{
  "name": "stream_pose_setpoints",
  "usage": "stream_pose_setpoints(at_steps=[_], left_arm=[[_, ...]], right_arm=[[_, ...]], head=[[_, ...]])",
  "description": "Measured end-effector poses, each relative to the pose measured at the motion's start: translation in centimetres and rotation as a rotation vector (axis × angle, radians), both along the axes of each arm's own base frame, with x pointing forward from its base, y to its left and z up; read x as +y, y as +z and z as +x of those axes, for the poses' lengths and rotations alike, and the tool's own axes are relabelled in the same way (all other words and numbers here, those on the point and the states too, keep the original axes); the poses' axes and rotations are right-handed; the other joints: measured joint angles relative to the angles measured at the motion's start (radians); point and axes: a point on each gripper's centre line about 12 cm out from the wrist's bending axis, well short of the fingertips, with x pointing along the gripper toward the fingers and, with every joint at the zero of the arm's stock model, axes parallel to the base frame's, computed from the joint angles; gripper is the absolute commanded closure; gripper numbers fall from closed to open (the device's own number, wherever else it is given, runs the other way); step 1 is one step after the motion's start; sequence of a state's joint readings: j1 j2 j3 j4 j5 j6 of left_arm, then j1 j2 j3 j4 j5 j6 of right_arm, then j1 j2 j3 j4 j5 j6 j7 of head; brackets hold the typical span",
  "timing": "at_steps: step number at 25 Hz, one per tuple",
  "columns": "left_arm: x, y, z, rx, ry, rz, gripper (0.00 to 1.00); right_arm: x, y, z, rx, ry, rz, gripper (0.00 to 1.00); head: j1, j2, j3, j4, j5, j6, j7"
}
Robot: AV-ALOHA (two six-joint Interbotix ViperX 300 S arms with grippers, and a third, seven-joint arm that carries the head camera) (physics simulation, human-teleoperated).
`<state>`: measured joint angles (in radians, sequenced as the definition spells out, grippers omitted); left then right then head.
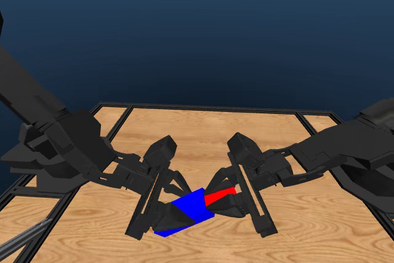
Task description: Insert peg into socket
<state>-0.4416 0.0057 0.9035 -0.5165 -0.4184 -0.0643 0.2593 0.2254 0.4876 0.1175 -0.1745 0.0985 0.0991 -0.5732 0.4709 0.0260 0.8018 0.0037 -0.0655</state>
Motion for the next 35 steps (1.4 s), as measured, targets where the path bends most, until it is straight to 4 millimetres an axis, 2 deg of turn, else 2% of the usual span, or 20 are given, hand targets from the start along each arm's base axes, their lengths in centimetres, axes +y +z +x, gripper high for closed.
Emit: stream_pose_setpoints(at_steps=[3,4,5,10,16,26,27,31,35], left_arm=[[-0.7,-0.5,-0.3,0.049,-0.036,0.000,1.00],[-0.8,-0.5,-0.3,0.058,-0.044,-0.002,1.00],[-0.8,-0.5,-0.3,0.061,-0.047,0.000,1.00],[0.2,-0.3,0.4,0.066,-0.013,-0.020,1.00],[1.3,-0.2,1.2,0.074,0.039,-0.061,1.00],[-0.5,-1.6,0.8,0.202,-0.025,-0.078,1.00],[-0.5,-1.7,0.7,0.216,-0.027,-0.077,1.00],[-0.8,-1.3,1.1,0.241,-0.037,-0.086,1.00],[-1.3,-1.0,1.4,0.270,-0.053,-0.083,1.00]], right_arm=[[0.7,-0.4,1.3,0.041,0.017,-0.008,1.00],[0.9,-0.4,1.5,0.053,0.017,-0.005,0.00],[1.0,-0.3,1.5,0.062,0.017,-0.002,0.00],[0.1,0.1,0.8,0.099,-0.020,0.029,0.00],[-1.1,-0.2,-2.0,0.146,-0.074,0.082,0.00],[-1.8,-1.5,-8.0,0.224,-0.134,0.159,0.00],[-1.8,-1.5,-8.2,0.222,-0.137,0.168,1.00],[-0.9,-2.5,-7.9,0.221,-0.130,0.179,1.00],[0.4,-4.1,-5.6,0.185,-0.122,0.192,1.00]], head=[[0.000,-0.003,0.003,0.000,0.002,0.000,0.000],[0.000,-0.005,0.004,0.000,0.003,0.000,0.000],[0.001,-0.006,0.005,0.001,0.003,0.000,-0.001],[0.005,-0.018,0.009,0.002,0.005,-0.002,-0.005],[-0.005,-0.032,0.014,0.001,0.009,0.006,0.003],[-0.049,-0.044,0.019,-0.007,0.016,0.029,0.033],[-0.053,-0.045,0.019,-0.008,0.016,0.030,0.036],[-0.069,-0.048,0.022,-0.011,0.019,0.035,0.049],[-0.082,-0.050,0.026,-0.013,0.024,0.039,0.067]])
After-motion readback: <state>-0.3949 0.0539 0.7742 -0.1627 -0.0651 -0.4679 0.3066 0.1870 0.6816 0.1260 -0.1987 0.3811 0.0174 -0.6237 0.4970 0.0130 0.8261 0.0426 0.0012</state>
